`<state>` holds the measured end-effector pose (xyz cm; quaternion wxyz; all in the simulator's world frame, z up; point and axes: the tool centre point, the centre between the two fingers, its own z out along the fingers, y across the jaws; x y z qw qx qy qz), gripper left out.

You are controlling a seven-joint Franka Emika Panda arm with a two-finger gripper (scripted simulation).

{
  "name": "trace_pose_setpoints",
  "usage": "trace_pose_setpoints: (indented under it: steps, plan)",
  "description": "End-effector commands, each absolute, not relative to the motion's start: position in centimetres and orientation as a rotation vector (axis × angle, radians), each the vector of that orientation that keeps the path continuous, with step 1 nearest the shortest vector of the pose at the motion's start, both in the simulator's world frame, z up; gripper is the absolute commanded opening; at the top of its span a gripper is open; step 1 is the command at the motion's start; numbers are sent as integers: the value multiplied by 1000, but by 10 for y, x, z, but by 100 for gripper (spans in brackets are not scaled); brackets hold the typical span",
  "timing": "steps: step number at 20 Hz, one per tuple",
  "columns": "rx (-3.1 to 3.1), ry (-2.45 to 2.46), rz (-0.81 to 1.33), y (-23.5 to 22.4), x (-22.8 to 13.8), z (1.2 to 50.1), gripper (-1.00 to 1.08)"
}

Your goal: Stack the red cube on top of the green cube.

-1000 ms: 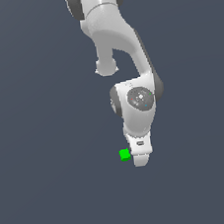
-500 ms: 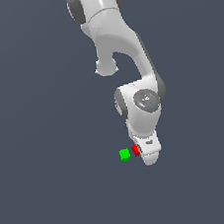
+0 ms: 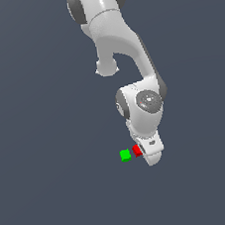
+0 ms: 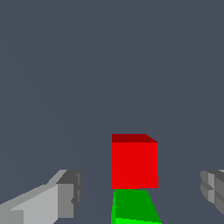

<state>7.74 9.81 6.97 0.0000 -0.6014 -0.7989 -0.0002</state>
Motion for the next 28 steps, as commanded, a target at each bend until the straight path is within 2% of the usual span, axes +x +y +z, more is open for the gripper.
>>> trace_pose_setpoints:
  steps: [1, 10, 15, 16, 28]
  plan:
    - [-1889, -2510, 0, 98, 77, 66, 100]
    - [-1883, -2515, 1, 98, 76, 24, 100]
    - [-1883, -2515, 0, 98, 77, 20, 100]
    - [-1883, -2515, 0, 98, 77, 20, -100]
    - [-1883, -2514, 1, 98, 77, 21, -100]
